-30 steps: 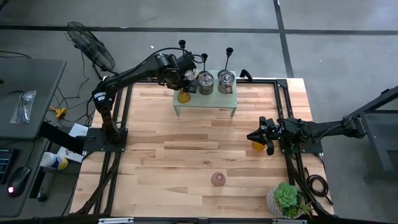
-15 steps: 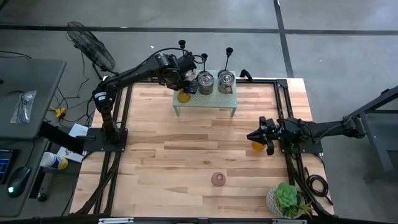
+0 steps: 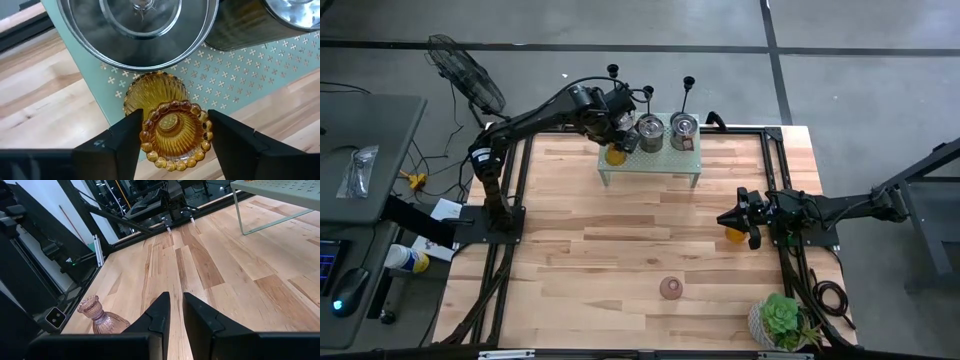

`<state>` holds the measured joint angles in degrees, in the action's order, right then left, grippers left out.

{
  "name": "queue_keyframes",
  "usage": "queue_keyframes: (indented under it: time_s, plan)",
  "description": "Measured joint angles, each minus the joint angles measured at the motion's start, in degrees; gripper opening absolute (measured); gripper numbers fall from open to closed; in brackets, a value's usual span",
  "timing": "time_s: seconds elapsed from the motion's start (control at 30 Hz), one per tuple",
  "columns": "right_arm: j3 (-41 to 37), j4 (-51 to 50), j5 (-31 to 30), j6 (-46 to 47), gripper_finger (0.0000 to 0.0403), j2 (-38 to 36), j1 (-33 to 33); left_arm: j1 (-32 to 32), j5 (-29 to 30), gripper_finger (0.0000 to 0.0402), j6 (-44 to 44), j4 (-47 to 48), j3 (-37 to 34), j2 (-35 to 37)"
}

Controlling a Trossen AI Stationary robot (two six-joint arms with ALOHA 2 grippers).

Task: Pick & Place candle stick holders
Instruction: Put the left orange glass candle holder on the shelf, then put the purple glass candle holder on the shelf

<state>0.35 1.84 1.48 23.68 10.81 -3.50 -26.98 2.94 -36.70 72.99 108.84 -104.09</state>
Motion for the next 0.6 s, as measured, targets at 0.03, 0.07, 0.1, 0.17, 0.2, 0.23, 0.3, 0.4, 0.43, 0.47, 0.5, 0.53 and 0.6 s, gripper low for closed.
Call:
queue_keyframes:
  time_s: [0.03,0.07,0.1,0.17,0.2,0.23,0.3,0.4,0.43,0.47,0.5,0.53,0.6]
  plan:
    - [0.0,0.0,0.0,0.0,0.0044,0.0,0.0,0.0,0.0,0.0221,0.6,0.0,0.0,0.0]
    - [0.0,0.0,0.0,0.0,0.0044,0.0,0.0,0.0,0.0,0.0229,1.1,0.0,0.0,0.0]
    - [0.0,0.0,0.0,0.0,0.0044,0.0,0.0,0.0,0.0,0.0238,1.5,0.0,0.0,0.0]
    - [0.0,0.0,0.0,0.0,0.0044,0.0,0.0,0.0,-0.1,0.0258,1.7,0.0,0.0,0.0]
    - [0.0,0.0,0.0,0.0,0.0044,0.0,0.0,0.0,-0.1,0.0267,1.7,0.0,0.0,0.0]
    - [0.0,0.0,0.0,0.0,0.0044,0.0,0.0,0.0,-0.1,0.0276,1.7,0.0,0.0,0.0]
    - [0.0,0.0,0.0,0.0,0.0044,0.0,0.0,0.0,0.0,0.0290,1.7,0.2,0.0,0.0]
    - [0.0,0.0,0.0,0.0,0.0044,0.0,0.0,0.0,0.4,0.0299,1.7,0.6,0.0,0.0]
    - [0.0,0.0,0.0,0.0,0.0044,0.0,0.0,0.0,0.5,0.0300,1.7,0.7,0.0,0.0]
    - [0.0,0.0,0.0,0.0,0.0044,0.0,0.0,0.0,0.5,0.0301,1.7,0.8,0.1,0.0]
    - [0.0,0.0,0.0,0.0,0.0044,0.0,0.0,0.0,0.5,0.0301,1.7,1.0,0.1,0.0]
    - [0.0,0.0,0.0,0.0,0.0044,0.0,0.0,0.0,0.5,0.0301,1.7,1.2,0.1,0.0]
    - [0.0,0.0,0.0,0.0,0.0044,0.0,0.0,0.0,0.8,0.0301,2.1,2.5,1.3,0.0]
